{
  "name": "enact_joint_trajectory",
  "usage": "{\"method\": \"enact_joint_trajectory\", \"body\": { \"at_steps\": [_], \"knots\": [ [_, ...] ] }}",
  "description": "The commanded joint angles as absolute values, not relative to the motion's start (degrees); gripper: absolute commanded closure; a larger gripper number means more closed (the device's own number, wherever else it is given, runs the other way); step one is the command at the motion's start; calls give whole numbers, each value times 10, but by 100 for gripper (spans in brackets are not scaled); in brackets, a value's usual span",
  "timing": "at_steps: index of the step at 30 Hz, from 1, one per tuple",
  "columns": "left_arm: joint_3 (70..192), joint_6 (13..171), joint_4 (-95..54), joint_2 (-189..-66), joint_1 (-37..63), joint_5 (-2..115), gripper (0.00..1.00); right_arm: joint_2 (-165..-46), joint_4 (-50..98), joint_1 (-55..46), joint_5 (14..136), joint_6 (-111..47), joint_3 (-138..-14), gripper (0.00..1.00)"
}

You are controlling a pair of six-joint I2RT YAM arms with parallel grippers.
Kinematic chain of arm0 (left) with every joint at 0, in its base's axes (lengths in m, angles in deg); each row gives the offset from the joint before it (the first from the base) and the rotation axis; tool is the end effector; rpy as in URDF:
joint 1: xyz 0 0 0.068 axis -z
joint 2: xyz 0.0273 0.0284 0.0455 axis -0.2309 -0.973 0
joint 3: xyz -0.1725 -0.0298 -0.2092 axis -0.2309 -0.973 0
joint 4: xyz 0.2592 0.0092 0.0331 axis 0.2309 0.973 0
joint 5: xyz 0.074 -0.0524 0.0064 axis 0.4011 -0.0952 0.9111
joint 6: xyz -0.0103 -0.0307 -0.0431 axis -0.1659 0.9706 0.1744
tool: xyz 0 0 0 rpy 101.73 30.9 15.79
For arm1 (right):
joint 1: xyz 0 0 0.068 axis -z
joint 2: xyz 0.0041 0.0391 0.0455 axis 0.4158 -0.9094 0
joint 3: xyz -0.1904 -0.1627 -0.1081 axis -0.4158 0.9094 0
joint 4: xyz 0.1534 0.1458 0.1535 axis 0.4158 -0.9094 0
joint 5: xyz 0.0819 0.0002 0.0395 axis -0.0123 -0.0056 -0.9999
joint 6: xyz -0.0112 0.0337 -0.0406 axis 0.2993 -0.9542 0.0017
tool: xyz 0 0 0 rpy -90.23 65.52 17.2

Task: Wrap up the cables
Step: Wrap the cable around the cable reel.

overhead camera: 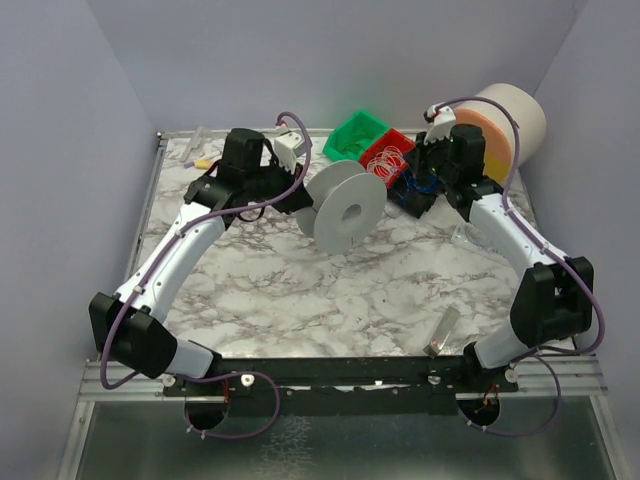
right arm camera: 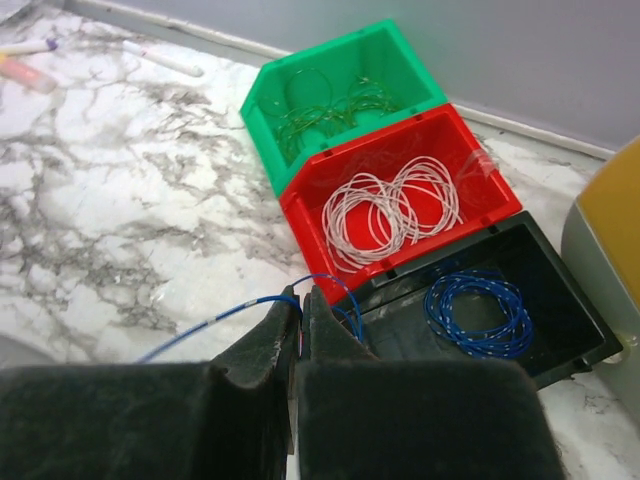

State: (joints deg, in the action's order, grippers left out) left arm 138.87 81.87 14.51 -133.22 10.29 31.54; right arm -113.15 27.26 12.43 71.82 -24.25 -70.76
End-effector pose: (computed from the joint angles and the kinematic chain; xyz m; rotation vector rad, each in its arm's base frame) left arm 0.2763 -0.1423 0.3748 0.7606 2.0306 -0.8749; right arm 0.3616 0.0848 0.3260 -0.3454 1.8222 0.3131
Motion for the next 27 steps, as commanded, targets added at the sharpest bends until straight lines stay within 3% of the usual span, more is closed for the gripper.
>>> {"method": "enact_joint_trajectory", "body": {
  "at_steps": [1,6,18,27],
  "knots": [
    [1391,768,147,-1293,125,392,100,-1080,216,129,649,-201,-707,99],
    [1381,737,147,-1285,166,453,100,-1034,193,129,582,-194,-692,99],
    [1394,717,138,-1292,198,591,100,-1041,-124,129,363,-103,-826,100],
    [1404,740,123,-1329,211,619,100,-1072,-129,111,206,-154,-825,100]
  ]
}}
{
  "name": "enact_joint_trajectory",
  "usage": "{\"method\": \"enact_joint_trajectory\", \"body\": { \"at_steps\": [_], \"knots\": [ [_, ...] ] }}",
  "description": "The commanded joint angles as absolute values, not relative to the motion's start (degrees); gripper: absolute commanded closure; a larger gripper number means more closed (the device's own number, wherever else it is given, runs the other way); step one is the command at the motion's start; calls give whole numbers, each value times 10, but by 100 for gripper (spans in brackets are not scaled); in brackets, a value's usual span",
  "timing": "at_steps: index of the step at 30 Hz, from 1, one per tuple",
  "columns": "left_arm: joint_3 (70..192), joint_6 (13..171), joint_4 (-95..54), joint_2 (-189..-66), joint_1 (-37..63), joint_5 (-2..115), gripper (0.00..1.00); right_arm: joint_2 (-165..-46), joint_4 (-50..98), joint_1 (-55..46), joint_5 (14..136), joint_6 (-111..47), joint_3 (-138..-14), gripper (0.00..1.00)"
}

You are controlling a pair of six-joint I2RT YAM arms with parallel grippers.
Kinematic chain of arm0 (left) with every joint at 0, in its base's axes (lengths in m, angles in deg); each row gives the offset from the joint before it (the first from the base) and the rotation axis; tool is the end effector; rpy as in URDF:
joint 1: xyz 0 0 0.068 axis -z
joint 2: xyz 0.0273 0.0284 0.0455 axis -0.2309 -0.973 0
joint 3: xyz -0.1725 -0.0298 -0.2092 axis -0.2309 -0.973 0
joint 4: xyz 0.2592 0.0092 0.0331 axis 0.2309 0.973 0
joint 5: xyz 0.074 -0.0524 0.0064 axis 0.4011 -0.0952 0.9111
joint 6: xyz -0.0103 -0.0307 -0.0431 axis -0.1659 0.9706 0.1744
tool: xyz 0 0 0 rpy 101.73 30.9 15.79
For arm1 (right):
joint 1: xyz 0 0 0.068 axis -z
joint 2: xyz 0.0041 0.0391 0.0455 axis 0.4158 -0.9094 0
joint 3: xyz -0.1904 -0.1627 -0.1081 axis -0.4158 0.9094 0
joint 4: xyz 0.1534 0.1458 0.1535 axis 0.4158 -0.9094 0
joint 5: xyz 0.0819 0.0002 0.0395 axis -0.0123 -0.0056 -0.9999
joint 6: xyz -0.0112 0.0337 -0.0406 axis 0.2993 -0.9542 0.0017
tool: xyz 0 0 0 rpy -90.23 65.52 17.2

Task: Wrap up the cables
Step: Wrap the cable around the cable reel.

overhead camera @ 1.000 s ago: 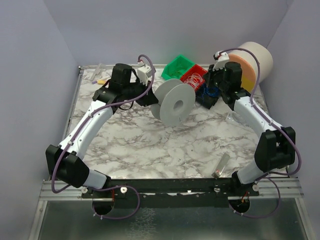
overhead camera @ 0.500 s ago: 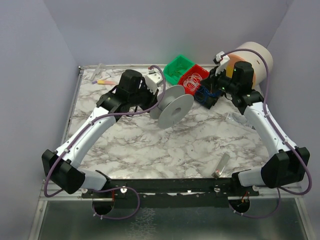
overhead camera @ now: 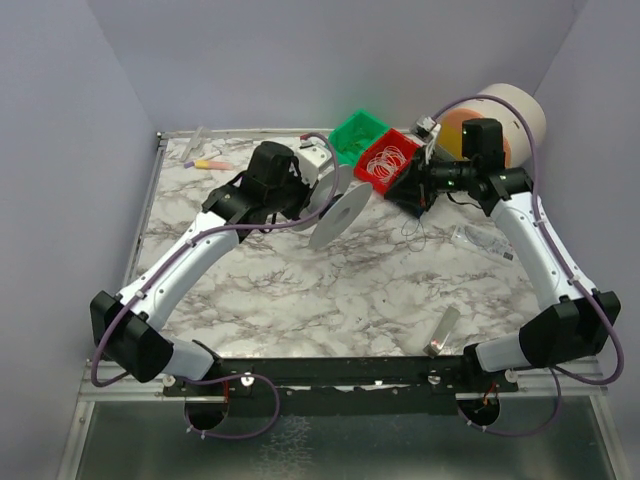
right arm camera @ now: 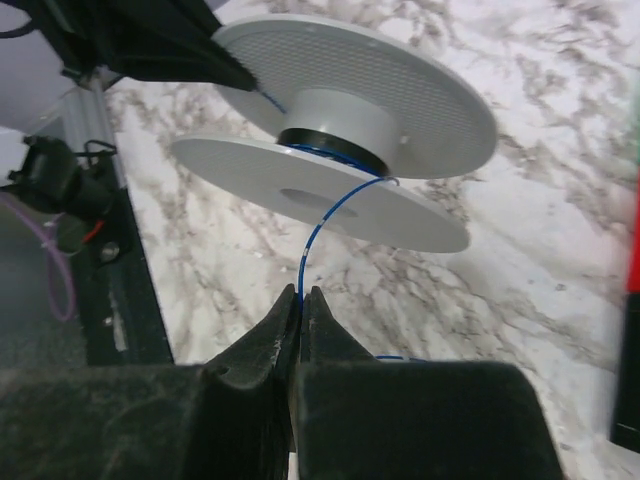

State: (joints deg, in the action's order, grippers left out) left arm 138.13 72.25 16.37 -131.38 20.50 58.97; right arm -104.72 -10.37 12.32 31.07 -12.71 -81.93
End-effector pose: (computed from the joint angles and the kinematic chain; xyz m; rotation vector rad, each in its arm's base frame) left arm 0.2509 -0.1727 0.3737 0.8468 2.0120 -0.3652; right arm 0.2874 0.0910 0.3842 -0.9279 1.8305 0.9615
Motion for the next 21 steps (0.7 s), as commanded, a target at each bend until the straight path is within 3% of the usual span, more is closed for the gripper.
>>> {"method": "enact_joint_trajectory", "body": {
  "at_steps": [1,6,21],
  "knots": [
    [1406,742,123,-1332,211,622,100,-1078,-124,106,189,-159,-825,99],
    [1421,754,119,-1349,212,631,100,-1109,-81,77,112,-174,-819,100],
    [1469,835,107,-1416,211,668,100,-1147,16,-22,148,-142,-783,100]
  ]
}}
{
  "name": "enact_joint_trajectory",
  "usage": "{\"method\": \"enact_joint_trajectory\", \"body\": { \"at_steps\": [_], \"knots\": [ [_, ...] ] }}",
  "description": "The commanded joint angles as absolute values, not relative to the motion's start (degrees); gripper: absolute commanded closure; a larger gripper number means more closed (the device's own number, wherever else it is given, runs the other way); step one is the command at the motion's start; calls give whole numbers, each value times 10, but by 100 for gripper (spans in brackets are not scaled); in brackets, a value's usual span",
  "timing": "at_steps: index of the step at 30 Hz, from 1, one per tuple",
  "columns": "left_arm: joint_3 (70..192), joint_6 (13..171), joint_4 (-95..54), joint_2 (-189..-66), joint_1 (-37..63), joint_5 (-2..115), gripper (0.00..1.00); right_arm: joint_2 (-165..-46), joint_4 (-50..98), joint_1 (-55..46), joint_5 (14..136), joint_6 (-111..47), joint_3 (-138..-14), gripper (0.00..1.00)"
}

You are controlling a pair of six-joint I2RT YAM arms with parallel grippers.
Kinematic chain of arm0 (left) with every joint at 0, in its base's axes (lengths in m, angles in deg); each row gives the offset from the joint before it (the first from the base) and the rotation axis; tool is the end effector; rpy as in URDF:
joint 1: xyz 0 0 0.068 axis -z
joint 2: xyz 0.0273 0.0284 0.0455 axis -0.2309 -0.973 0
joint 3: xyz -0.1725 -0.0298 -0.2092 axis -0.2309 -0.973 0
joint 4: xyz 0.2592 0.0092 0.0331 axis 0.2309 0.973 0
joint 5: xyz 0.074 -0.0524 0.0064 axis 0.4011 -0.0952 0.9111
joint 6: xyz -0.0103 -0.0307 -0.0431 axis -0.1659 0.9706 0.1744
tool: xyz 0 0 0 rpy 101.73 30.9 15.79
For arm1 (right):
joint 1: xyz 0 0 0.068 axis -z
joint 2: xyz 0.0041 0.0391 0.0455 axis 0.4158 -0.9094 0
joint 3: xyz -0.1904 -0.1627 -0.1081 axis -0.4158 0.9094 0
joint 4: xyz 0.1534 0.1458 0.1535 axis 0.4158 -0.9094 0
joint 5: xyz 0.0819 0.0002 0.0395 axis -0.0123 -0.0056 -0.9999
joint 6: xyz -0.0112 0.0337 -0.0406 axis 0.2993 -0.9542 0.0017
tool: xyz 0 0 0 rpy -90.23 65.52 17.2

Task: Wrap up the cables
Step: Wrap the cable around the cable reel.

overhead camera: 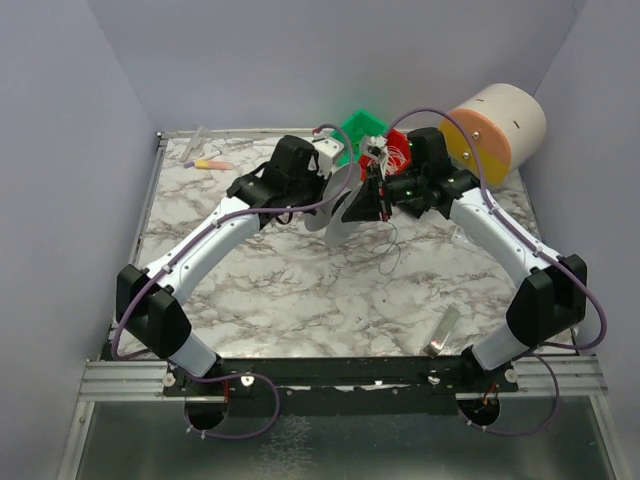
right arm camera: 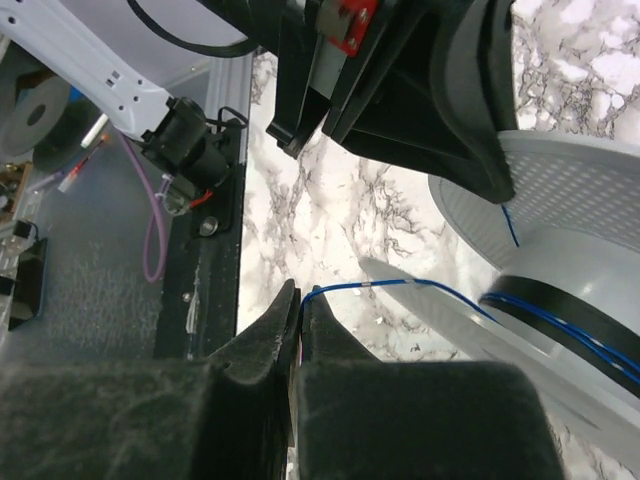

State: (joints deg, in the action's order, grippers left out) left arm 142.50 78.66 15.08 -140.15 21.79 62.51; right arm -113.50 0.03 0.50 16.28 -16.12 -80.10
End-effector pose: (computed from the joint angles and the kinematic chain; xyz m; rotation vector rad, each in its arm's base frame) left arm 0.2816 -0.2000 0.3545 0.7402 2.1160 -0.3625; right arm 0.2984 0.1691 0.3459 -1.1989 1.6633 1.3937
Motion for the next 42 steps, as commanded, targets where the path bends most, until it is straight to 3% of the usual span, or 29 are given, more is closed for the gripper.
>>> {"method": "enact_joint_trajectory", "body": {
  "at_steps": [1,9,27,33,42],
  "knots": [
    [1473,837,107,-1418,211,666,100,-1149,14,-27,150,-135,-779,100],
    [1480,867,105,-1435,192,643,100,-1154,-25,-72,168,-67,-756,100],
    [1426,976,13,-1370,58,424,100,-1172,32,-95,187,-56,-659,99],
    [1416,984,-3,-1346,50,388,100,-1134,185,-96,367,-142,-585,99],
    [1405,997,-20,-1328,38,335,100,-1073,272,-94,593,-164,-533,100]
  ]
}}
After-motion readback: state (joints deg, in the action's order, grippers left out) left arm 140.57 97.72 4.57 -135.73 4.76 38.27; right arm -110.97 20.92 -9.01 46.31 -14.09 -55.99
